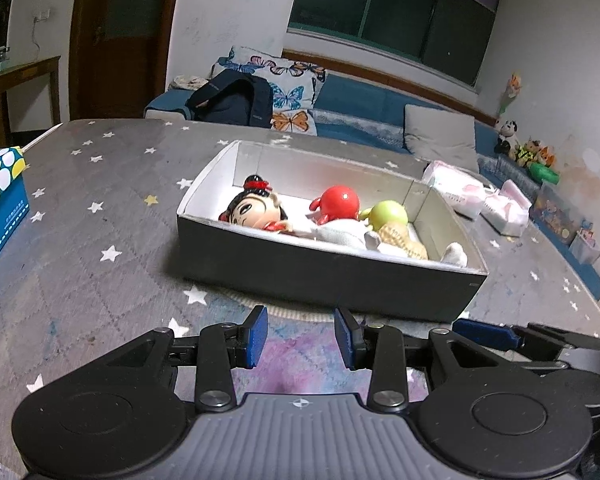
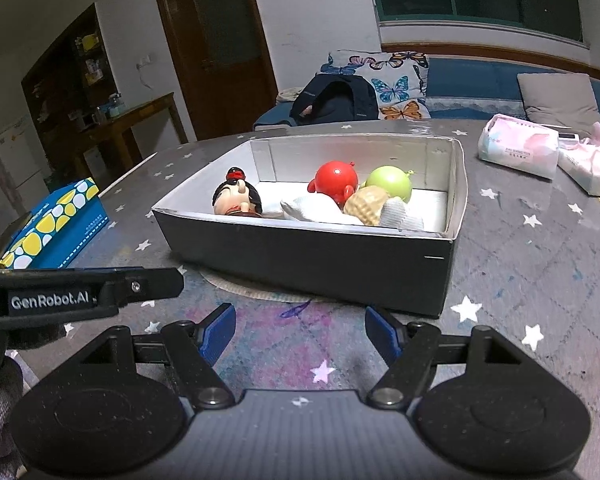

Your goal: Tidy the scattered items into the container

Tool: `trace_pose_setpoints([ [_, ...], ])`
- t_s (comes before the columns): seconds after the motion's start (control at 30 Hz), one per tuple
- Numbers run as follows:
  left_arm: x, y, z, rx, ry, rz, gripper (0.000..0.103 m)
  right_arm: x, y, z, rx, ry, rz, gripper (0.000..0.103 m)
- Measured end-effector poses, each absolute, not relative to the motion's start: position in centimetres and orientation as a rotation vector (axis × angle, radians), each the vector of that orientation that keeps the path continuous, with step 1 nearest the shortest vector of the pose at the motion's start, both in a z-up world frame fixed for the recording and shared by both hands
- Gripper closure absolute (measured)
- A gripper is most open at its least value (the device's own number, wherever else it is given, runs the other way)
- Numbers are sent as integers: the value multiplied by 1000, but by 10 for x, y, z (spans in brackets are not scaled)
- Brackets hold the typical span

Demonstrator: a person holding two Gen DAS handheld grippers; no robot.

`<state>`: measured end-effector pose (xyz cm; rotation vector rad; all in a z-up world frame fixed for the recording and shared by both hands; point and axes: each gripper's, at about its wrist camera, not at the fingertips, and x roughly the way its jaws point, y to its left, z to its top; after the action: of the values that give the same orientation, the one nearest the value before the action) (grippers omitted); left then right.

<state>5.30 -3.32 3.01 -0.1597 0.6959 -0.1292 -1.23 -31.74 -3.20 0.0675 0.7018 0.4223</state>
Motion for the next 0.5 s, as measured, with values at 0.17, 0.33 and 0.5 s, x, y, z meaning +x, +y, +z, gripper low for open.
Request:
trace_pose_setpoints([
  [0.17, 51, -36, 27, -136, 696, -111, 64, -15, -316, -34, 58, 697, 417, 22],
  [0.33, 51, -37, 25, -128, 704, -106, 64, -17, -313, -35, 43, 696, 417, 22],
  [0.5, 53, -38, 24, -116, 707, -98, 64, -16, -313, -36, 44, 703, 411, 18],
])
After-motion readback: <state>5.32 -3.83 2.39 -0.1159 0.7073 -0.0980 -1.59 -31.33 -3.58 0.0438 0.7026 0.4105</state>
